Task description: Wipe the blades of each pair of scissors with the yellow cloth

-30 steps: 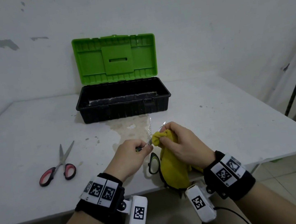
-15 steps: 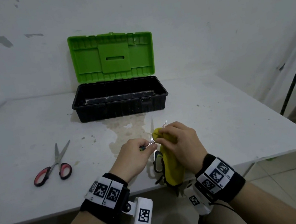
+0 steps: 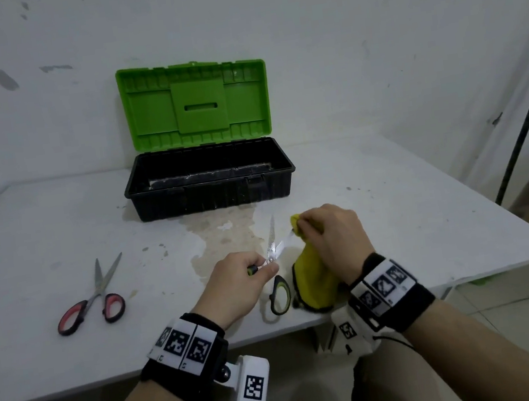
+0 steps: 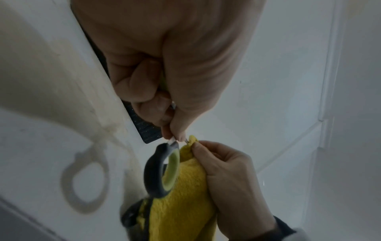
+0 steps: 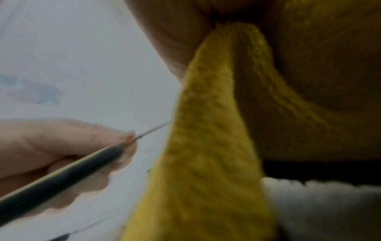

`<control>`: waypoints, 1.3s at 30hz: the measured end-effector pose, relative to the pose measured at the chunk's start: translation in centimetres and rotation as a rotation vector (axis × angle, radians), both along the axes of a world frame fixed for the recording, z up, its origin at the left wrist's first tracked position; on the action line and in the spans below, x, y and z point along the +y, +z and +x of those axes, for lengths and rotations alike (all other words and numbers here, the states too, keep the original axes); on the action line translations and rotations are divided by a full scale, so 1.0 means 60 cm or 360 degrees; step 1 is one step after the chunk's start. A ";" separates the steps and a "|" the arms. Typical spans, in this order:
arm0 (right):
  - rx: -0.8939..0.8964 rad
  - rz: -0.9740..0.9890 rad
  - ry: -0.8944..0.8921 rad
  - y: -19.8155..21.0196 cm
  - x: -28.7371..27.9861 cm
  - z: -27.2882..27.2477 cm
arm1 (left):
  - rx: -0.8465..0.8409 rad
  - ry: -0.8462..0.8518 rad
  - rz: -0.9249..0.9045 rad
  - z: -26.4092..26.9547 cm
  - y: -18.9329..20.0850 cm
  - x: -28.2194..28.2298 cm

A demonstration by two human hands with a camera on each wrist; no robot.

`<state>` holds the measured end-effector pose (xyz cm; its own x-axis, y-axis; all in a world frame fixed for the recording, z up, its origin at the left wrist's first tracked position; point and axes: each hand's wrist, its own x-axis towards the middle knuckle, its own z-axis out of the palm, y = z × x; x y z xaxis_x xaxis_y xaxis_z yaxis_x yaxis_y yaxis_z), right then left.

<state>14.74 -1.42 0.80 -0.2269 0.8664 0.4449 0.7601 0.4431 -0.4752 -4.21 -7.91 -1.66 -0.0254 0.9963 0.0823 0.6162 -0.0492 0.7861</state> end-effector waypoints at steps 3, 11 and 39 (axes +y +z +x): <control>0.0123 0.0012 -0.0115 0.021 0.008 0.019 | -0.0076 0.0021 -0.0059 -0.008 -0.002 0.003; 0.0045 0.0076 0.0243 -0.017 -0.053 -0.030 | 0.0035 -0.0027 0.0005 -0.009 0.014 0.014; 0.0040 0.0015 -0.0071 0.013 0.001 -0.006 | 0.0087 -0.0081 0.0067 -0.024 0.009 0.005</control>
